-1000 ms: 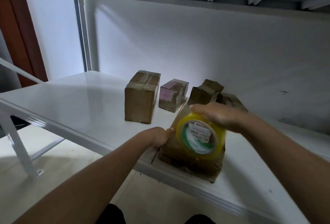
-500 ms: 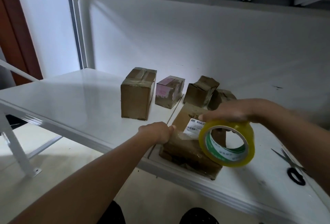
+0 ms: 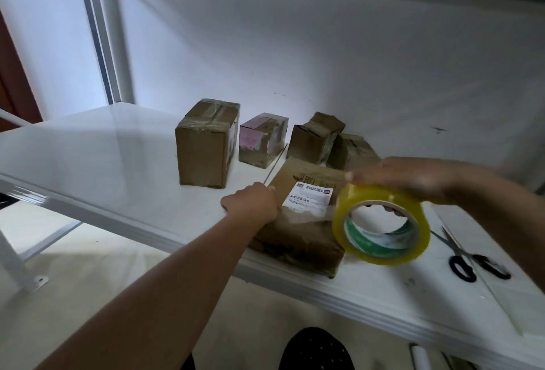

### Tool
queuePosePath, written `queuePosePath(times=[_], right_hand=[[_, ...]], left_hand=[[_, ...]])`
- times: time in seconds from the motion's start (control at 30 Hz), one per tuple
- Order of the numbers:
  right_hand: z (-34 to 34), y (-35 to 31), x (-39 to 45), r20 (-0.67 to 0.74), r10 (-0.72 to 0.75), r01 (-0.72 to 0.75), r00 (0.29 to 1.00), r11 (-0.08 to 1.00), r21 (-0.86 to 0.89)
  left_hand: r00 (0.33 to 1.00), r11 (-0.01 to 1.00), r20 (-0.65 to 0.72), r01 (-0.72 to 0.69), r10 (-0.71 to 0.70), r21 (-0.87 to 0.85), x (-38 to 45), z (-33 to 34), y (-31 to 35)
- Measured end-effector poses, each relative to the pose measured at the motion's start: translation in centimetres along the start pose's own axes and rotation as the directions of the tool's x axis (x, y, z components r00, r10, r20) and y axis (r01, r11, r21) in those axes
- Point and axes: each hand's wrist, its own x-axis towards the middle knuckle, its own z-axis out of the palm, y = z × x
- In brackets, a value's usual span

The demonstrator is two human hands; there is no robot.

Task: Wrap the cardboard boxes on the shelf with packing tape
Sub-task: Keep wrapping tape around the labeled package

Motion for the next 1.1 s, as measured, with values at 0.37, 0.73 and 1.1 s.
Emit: queuePosePath(times=[0.37,0.73,1.1], right_hand=[[3.2,6.5,0.4,-0.012,0.298,-0.289,0.954,0.915,-0.282],[3.1,6.9,2.4,0.043,0.328,-0.292,0.944,0.887,-0.359],[0.0,7.3,2.4,0.043,0.247,-0.235,0.968,0.953,-0.190]], left_hand=[[0.965,0.937,-0.186,-0.117,0.186,0.330,-1.3,-0.4,0.8],[0.663,0.622,-0.176,-0.530,0.728,0.577,-2.6,2.8,7.7],[0.814,0.822,-0.167,-0.511,0.557,0.251,-1.1,1.7,4.8]])
